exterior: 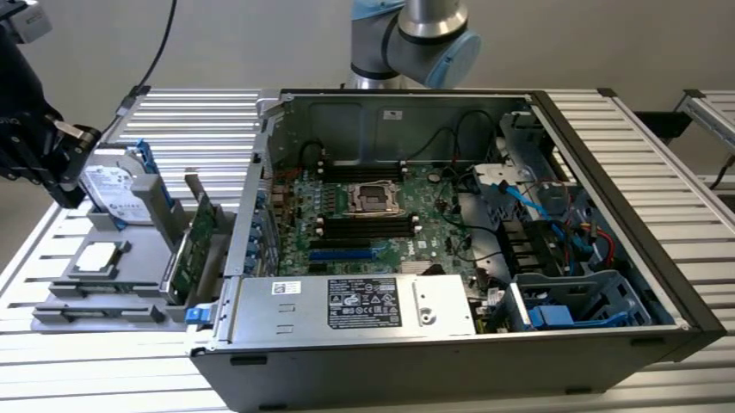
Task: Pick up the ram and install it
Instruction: 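Pick up the ram and move it above insertion slot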
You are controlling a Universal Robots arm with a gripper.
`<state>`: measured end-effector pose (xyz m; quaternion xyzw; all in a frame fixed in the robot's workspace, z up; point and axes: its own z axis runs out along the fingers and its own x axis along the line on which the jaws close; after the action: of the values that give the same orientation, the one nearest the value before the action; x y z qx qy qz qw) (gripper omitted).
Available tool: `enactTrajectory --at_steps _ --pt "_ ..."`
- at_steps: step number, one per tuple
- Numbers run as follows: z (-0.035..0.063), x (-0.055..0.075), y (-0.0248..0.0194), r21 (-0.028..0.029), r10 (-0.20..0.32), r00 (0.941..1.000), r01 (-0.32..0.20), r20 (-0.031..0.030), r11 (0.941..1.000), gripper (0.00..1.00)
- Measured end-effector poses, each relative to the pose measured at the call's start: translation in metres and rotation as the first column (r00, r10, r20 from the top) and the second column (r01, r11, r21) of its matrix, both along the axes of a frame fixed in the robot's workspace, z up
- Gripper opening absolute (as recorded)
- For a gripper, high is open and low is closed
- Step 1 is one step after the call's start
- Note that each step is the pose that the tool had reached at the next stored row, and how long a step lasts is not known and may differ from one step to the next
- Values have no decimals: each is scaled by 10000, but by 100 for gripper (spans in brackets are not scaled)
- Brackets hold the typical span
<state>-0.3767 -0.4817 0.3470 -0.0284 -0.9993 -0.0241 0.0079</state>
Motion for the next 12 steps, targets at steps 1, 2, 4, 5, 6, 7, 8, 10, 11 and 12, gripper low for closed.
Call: enactTrajectory --at_steps 1,2,4,5,6,7,8,10,11,12 --pt "-1 -7 0 20 100 9999 -100 1 9999 11" --pt "-2 -14 0 40 207 9998 -207 2 9998 11" --pt "-4 -28 0 81 435 9991 -435 1 9990 11" --pt "-5 -30 0 88 576 9983 -576 3 9983 11" --pt "-5 -32 0 88 729 9973 -729 2 9973 11" --pt "-5 -33 0 88 898 9960 -898 2 9959 11" --pt "-5 -34 0 87 1070 9943 -1070 1 9942 11" --pt "-7 -34 0 88 1432 9897 -1432 3 9897 11" --pt "-8 -35 0 89 1614 9869 -1614 4 9868 11" --pt "-9 -35 1 90 1797 9837 -1797 5 9837 11"
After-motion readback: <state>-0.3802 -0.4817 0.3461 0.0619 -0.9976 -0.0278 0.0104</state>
